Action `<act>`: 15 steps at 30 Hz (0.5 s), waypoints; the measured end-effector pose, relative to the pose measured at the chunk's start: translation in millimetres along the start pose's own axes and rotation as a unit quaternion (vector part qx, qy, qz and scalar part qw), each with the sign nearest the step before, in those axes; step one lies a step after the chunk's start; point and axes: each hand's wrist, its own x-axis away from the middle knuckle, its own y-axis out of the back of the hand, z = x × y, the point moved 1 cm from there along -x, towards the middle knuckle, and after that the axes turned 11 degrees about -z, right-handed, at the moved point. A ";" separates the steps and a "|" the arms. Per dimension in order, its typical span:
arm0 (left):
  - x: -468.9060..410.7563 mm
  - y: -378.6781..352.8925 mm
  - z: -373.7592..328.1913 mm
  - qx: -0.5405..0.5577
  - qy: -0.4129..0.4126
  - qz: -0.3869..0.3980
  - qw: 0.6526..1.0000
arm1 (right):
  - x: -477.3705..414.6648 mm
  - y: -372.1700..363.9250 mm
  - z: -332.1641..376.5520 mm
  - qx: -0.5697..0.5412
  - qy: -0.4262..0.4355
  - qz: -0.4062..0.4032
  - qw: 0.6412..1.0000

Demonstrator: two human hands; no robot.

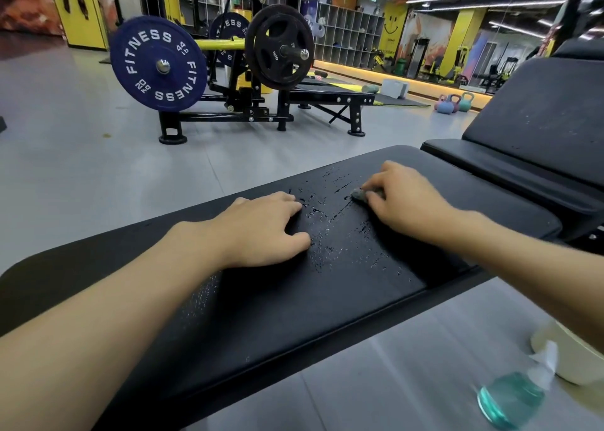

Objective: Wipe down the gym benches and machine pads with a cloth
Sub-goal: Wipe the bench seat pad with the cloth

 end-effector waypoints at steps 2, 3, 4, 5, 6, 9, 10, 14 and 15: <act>-2.0 -0.3 0.5 -0.005 -0.001 0.001 1.000 | 10.6 -8.9 19.0 -0.002 0.039 -0.010 0.999; -2.7 -0.1 0.7 -0.006 -0.001 0.001 1.000 | 19.6 -9.4 30.7 -0.034 0.076 0.006 0.996; -3.3 0.1 1.2 -0.007 -0.001 0.000 1.000 | 25.3 -6.3 37.1 -0.069 0.102 0.032 0.992; -3.6 0.6 1.8 -0.008 0.000 0.001 1.000 | 23.6 -2.7 35.2 -0.088 0.110 0.054 0.989; -3.2 1.3 2.4 -0.009 0.002 0.002 1.000 | 15.7 -0.6 27.4 -0.083 0.103 0.060 0.989; -1.7 2.6 3.9 -0.007 0.010 0.006 1.000 | -11.1 -7.3 -0.5 -0.019 0.012 0.010 1.000; -2.3 2.5 4.8 -0.006 0.010 0.005 1.000 | -13.5 -11.9 1.3 -0.010 -0.010 -0.009 1.000; -6.5 3.0 3.9 0.007 0.025 0.021 0.999 | 7.4 -19.8 41.6 -0.087 0.099 0.032 0.991; -7.5 3.6 3.1 0.005 0.036 0.024 0.999 | 7.7 -17.9 42.2 -0.103 0.113 0.047 0.987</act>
